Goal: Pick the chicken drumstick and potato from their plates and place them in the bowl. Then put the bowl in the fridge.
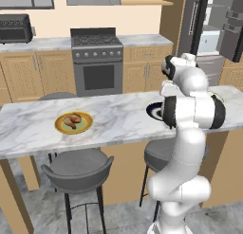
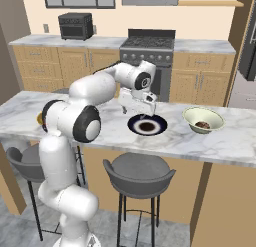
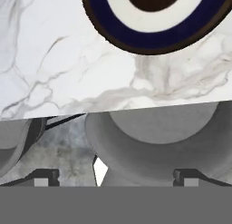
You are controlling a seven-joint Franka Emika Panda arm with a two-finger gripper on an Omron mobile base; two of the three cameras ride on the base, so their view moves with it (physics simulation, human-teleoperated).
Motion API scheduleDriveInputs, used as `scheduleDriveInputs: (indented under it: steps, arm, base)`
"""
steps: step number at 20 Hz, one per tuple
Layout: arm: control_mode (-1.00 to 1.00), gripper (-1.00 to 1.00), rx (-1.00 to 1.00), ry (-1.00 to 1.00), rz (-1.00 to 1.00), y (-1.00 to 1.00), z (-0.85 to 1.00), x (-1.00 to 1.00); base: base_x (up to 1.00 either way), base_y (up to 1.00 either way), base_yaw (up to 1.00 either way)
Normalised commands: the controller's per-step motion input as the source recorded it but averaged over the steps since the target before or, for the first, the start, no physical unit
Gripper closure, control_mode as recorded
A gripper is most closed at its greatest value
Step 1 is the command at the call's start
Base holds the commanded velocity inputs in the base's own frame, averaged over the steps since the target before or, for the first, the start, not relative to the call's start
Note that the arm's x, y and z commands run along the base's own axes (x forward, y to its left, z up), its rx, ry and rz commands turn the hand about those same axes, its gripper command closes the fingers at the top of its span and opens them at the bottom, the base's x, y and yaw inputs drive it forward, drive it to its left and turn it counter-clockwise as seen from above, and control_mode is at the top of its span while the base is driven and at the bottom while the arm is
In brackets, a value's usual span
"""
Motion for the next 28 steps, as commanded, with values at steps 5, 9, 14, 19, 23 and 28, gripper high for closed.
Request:
scheduleDriveInputs:
  steps: [5, 9, 14, 19, 23, 28]
  arm:
    - [-1.00, -1.00, -0.06, -0.10, 0.01, 0.93, 0.18, -0.24]
    - [-1.00, -1.00, -0.02, 0.07, 0.03, 0.92, 0.44, 0.00]
    - [-1.00, -1.00, -0.02, 0.12, 0.09, 0.93, 0.38, 0.00]
    - [-1.00, -1.00, -0.04, 0.09, 0.15, 0.93, 0.10, 0.00]
    - [-1.00, -1.00, -0.03, 0.00, 0.10, 0.94, 0.00, 0.00]
    - [-1.00, -1.00, 0.00, 0.00, 0.04, 0.93, -0.02, 0.01]
  base:
    - [0.00, 0.00, 0.00]
    - [0.00, 0.00, 0.00]
    - [0.00, 0.00, 0.00]
    - [0.00, 0.00, 0.00]
    - [0.00, 0.00, 0.00]
    - [0.00, 0.00, 0.00]
